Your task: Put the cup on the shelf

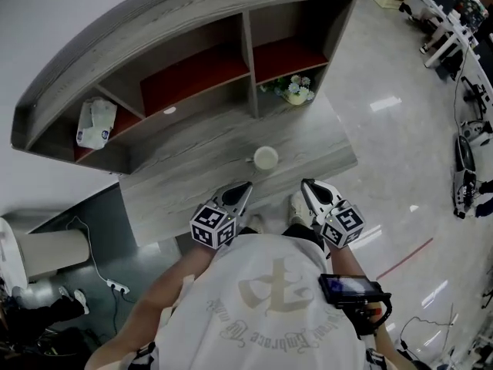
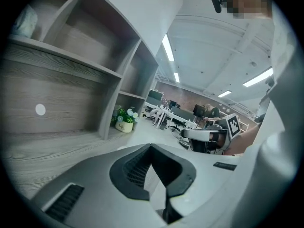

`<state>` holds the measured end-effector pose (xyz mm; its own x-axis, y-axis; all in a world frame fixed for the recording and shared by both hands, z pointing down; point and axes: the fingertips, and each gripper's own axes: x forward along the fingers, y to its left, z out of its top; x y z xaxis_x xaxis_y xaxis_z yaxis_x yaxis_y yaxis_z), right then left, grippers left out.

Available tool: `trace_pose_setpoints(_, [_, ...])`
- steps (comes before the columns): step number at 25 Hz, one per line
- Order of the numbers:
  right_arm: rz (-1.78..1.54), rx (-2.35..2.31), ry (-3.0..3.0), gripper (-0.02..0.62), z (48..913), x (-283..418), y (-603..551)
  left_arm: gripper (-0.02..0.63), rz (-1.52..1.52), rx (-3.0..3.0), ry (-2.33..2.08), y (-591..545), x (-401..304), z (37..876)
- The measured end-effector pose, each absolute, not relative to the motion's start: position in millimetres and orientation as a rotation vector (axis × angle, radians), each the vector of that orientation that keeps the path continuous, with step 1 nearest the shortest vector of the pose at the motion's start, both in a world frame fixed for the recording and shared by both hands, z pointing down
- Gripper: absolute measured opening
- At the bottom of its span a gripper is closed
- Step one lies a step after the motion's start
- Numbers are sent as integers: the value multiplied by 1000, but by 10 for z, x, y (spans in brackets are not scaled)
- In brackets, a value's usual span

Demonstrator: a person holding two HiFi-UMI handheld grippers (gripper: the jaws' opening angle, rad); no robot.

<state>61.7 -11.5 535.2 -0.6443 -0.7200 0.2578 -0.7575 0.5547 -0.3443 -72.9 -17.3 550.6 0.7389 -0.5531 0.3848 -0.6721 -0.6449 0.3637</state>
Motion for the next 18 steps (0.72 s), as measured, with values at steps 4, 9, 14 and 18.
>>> trace_pose_setpoints(4, [642,1126,-2745,3,5387,615,-468,2,302,2392,-1058,-483,-722,5512])
trace_pose_setpoints(9, [627,923,-2796,3,5410,690,-902,2,273,2329,-1196,-803,-601,5468])
trace_pose_setpoints(14, [632,765,-2829,3,5498,739,-1251,2,277,2264,-1297,-921,-484,5525])
trace_pose_setpoints(18, [667,654,-2844,3,5588,678,-1394,2,282,2187,-1367,-868,-482,5635])
